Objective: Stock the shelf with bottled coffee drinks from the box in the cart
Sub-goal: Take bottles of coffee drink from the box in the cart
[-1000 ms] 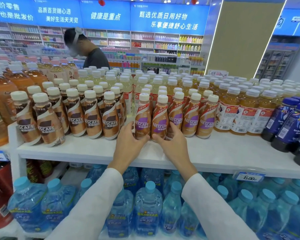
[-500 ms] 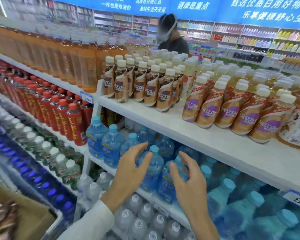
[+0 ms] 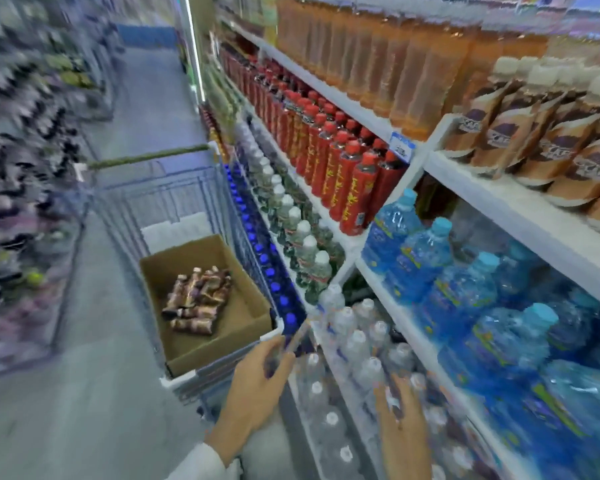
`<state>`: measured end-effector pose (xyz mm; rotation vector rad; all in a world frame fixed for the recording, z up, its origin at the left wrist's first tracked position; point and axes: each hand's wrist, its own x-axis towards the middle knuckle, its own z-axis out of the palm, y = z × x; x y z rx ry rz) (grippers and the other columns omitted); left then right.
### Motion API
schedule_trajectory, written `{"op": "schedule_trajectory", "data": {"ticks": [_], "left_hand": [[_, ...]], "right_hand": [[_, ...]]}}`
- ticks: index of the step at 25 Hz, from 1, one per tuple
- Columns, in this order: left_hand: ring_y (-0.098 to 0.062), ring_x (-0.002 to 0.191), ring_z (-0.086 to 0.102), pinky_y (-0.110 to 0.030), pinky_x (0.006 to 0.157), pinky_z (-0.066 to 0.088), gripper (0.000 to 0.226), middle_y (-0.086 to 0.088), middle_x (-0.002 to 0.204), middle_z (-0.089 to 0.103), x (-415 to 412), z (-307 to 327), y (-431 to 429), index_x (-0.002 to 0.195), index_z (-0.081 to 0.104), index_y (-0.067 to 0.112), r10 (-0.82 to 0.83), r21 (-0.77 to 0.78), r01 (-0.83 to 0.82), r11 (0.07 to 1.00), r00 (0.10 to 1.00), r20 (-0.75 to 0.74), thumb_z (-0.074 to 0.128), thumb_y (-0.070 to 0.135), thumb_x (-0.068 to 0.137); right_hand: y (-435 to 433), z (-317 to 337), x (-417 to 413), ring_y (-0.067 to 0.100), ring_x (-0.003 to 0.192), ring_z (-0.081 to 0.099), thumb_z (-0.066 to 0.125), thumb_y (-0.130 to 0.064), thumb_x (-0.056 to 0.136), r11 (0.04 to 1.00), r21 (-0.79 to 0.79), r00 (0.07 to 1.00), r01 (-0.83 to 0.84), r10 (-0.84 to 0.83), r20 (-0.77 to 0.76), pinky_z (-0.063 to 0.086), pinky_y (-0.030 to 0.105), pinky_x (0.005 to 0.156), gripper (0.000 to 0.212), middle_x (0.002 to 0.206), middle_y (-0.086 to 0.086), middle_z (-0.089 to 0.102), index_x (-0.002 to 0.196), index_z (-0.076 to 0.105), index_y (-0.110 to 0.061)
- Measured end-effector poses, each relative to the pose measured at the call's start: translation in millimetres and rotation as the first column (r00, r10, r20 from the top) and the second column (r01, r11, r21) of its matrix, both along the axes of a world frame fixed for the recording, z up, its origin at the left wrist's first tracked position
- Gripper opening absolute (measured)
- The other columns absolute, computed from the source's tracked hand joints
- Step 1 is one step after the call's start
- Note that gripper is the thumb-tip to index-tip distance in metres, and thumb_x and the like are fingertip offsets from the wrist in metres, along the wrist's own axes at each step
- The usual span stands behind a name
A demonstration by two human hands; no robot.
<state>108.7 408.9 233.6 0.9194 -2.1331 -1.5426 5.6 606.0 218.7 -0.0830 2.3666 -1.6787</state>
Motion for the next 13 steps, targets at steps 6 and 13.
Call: {"op": "schedule_trajectory", "data": {"ticks": [6,13], "left_hand": [[-0.008,0.117,0.064,-0.040,0.105,0.050,0.033,0.009,0.123,0.070,54.0,-39.4,-78.0,0.127,0.066,0.021,0.224,0.097,-0.235,0.967,0.969,0.108,0.070,0.031,0.096],[-0.005,0.114,0.065,-0.036,0.102,0.052,0.034,0.010,0.122,0.070,65.9,-70.7,-179.8,0.129,0.065,0.023,0.261,0.177,-0.290,0.940,0.950,0.172,0.068,0.034,0.097]], "right_hand": [[-96.4,-30.4,6.6,0.018,0.126,0.057,0.073,-0.032,0.092,0.982,0.102,0.979,-0.158,0.142,0.144,0.041,0.042,0.114,0.035,0.133,-0.002,0.064,0.126,0.068,-0.026],[-213.1,-59.6,5.6,0.022,0.117,0.060,0.074,-0.028,0.091,0.948,0.204,0.950,-0.244,0.191,0.247,0.043,0.037,0.109,0.035,0.130,0.006,0.065,0.125,0.067,-0.021]]}}
